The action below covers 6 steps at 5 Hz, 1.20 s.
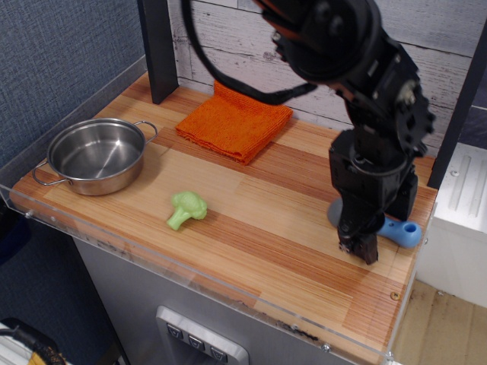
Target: Place the spoon on top of the orange cloth.
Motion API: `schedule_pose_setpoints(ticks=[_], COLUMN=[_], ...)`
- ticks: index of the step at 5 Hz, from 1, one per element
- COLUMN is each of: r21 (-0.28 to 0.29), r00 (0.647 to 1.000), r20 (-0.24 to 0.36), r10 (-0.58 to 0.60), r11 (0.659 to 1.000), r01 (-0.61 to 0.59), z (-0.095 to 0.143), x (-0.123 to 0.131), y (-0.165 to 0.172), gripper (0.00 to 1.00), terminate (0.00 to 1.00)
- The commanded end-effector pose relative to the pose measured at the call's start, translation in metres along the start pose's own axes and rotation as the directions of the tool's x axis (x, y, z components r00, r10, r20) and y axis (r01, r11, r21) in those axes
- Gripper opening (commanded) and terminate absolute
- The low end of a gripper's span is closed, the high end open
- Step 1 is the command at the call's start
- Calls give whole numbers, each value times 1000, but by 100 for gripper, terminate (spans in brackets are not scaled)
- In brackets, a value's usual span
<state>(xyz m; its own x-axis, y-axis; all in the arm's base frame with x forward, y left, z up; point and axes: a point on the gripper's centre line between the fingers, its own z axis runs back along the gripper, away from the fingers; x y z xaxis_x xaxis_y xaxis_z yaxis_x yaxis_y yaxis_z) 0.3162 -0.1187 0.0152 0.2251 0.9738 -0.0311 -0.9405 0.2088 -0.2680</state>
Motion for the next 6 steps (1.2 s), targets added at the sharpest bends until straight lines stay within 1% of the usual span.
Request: schedule_pose_setpoints(ticks=[1, 2, 4, 5, 6], r21=[-17, 6, 25, 19, -5], r00=[1000, 999, 998, 997, 992], r20=[8, 28, 54, 66, 72], r10=[-9, -18, -11, -36, -99], r11=[1000, 1000, 1000, 999, 995], r01=[9, 17, 10, 35, 99], z=[-5, -6, 10, 23, 49], x=[-7, -10, -6, 2, 13], y=[-15, -14, -13, -14, -22], gripper=[100, 0, 0, 0, 0], terminate=[0, 0, 0, 0, 0])
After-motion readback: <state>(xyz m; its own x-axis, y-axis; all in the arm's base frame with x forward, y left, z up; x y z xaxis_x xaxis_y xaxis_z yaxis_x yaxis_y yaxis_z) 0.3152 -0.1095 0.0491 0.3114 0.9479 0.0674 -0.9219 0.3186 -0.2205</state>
